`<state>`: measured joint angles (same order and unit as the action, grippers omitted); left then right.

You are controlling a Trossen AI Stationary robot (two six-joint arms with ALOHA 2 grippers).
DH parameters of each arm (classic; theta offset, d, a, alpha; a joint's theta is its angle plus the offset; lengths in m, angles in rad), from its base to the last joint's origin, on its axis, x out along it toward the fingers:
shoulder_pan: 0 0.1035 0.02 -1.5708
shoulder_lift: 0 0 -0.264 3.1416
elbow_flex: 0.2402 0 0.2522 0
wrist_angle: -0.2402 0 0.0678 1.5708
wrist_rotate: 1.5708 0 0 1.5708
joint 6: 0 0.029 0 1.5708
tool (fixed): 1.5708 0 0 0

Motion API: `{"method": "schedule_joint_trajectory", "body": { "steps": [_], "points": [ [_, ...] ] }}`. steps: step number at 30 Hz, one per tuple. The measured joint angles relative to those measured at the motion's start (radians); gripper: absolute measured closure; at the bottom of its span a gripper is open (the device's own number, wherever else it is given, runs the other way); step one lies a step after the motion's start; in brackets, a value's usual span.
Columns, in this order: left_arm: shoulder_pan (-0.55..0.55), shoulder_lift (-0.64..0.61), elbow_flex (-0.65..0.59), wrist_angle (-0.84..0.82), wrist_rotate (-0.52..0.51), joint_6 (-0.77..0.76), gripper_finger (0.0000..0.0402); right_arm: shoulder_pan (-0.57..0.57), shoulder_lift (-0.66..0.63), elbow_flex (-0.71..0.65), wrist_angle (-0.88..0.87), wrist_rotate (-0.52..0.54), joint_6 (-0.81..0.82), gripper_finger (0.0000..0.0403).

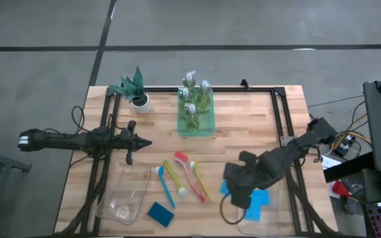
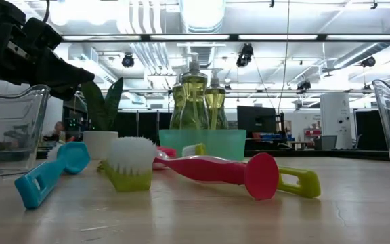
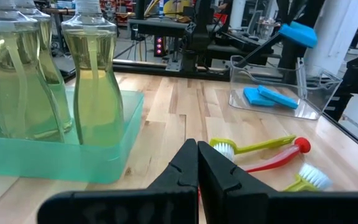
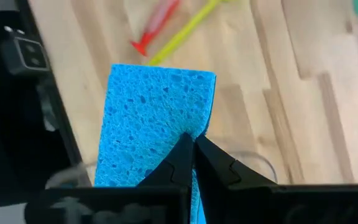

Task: Pick & Place Kitchen Sink Supplies
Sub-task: Put the right blue sponge into the right transparent bin

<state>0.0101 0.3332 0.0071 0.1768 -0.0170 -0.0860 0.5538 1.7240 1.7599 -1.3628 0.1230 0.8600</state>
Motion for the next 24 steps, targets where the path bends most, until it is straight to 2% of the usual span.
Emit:
{"method": "schedule_joint_trajectory", "body": {
  "steps": [10, 19, 24],
  "points": [
    [0.000, 0.000, 0.000, 0.001, 0.000, 0.000, 0.0401, 0.133, -0.006, -0.022, -0.185, 0.033, 0.210, 0.0394],
    [0.001, 0.000, 0.000, 0.001, 0.000, 0.000, 0.0401, 0.219, -0.005, -0.204, -0.151, 0.013, 0.343, 0.0394],
    [0.001, 0.000, 0.000, 0.001, 0.000, 0.000, 0.0401, 0.232, -0.005, -0.337, -0.042, -0.025, 0.352, 0.0394]
  ]
}}
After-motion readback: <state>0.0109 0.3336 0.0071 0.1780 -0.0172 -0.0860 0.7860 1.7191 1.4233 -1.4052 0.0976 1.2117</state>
